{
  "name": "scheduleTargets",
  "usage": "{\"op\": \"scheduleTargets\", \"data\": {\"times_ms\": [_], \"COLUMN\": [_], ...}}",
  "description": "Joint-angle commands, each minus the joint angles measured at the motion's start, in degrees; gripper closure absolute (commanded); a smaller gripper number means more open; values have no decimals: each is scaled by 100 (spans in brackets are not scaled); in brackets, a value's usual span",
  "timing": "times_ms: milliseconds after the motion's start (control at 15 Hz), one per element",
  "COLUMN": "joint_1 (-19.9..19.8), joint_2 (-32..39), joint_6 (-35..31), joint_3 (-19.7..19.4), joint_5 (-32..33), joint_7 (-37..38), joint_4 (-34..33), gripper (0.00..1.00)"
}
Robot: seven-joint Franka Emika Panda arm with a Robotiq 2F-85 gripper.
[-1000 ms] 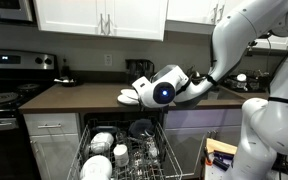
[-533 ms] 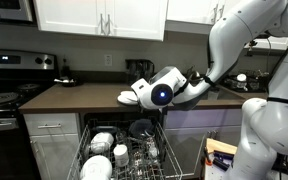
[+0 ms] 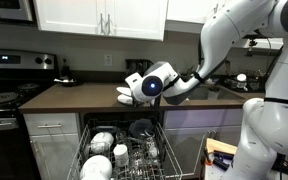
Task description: Remove the white plate from the dishwasher and put it on top of the white plate on the counter
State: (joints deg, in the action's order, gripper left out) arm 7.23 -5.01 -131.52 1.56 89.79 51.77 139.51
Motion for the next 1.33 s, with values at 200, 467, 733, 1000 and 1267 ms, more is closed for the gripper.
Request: {"op": "scheduleTargets", "data": {"times_ms": [200, 467, 733, 1000, 1267], "joint_1": [-339, -453, -531, -580, -634], "joint_2": [393, 491, 531, 571, 613], "joint_6": [-700, -954, -1058, -995, -977], "joint_3": [-112, -149, -175, -212, -264], "joint_5": [-71, -126, -97, -90, -102], "joint_7": [-410, -478, -489, -494, -556], "joint_4": [-634, -718, -682, -661, -660], "gripper": [99, 99, 99, 99, 99]}}
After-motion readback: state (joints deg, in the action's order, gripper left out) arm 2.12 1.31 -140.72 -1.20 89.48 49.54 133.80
